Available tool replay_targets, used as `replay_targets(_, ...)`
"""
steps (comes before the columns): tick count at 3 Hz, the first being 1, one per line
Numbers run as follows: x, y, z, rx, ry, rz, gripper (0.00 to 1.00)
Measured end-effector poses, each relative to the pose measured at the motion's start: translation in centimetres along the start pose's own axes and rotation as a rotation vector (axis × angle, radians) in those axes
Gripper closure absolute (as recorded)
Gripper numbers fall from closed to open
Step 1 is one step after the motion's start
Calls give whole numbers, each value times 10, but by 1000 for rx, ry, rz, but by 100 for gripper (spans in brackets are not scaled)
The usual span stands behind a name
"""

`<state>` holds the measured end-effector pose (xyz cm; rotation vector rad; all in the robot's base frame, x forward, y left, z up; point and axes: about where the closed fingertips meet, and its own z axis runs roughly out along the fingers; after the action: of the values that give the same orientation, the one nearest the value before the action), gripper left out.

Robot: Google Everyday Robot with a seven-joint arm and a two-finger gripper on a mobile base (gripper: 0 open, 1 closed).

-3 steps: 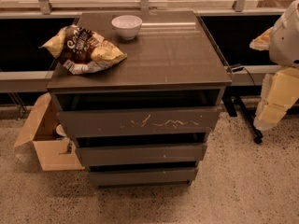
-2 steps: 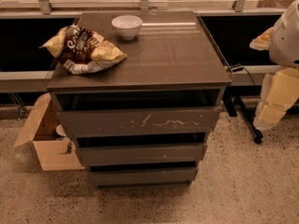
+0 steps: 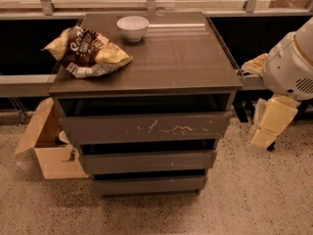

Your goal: Open top drawer

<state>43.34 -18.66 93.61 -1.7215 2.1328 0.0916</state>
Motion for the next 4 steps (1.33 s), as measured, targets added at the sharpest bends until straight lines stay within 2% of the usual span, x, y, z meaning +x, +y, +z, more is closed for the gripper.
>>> replay_targets(1, 0, 0, 0, 0, 0, 0, 0)
replay_targets(2, 4, 4, 24, -39, -11, -21, 0)
replay_targets(3, 14, 11, 78, -110, -45, -49, 0)
replay_targets(4, 23, 26, 149, -185, -22, -116, 0)
